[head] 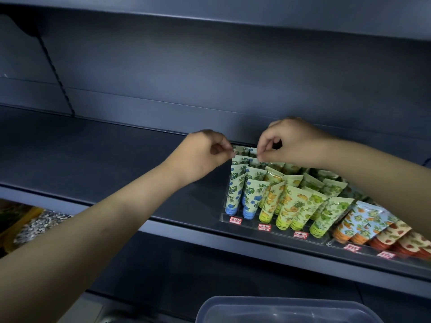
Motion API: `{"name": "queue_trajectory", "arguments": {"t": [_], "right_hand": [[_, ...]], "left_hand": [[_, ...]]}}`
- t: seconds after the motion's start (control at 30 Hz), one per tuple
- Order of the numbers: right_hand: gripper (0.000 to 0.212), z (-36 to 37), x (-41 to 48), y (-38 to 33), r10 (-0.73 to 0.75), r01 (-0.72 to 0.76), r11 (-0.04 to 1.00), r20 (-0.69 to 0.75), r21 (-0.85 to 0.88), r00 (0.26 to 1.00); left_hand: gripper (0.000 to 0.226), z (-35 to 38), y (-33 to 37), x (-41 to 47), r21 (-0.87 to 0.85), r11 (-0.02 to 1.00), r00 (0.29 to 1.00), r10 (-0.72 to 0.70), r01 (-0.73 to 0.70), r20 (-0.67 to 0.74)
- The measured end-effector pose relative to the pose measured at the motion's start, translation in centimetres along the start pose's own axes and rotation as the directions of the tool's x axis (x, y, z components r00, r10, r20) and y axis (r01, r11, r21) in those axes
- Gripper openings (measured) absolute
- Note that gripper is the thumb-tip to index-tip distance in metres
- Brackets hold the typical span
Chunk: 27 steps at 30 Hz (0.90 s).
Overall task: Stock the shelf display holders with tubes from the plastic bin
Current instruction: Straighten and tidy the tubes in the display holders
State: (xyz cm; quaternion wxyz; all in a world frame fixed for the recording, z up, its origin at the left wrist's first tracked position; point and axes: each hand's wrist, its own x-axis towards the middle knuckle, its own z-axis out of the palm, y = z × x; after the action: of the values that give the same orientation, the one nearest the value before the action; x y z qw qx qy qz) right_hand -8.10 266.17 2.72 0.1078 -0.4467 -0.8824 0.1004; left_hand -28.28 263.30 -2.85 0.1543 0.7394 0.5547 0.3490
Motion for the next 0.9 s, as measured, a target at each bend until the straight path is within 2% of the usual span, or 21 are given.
{"name": "queue_trajectory", "arguments": {"t": [0.13,0.3,0.9], "right_hand": [[0.009,0.5,-0.6,-0.5,-0.011,0.013,0.999,0.049,-0.042,0.999],[0.012,1.4,-0.6,-0.8,-0.003,0.007,0.994,0.042,-0.105,0.999],[0.017,2.1,-0.2,-0.3,0.000,-0.001,0.983,-0.005,-0.181,1.000]], "left_hand": [[0.019,-0.1,0.4,-1.1,-0.047,0.999,0.991,0.009,-0.003,0.135],[0.019,0.5,0.7,-0.5,-0.043,0.999,0.982,0.004,0.004,0.188],[0.011,0.7,0.2,-0.2,0.048,0.998,0.993,0.025,-0.030,0.114]]}}
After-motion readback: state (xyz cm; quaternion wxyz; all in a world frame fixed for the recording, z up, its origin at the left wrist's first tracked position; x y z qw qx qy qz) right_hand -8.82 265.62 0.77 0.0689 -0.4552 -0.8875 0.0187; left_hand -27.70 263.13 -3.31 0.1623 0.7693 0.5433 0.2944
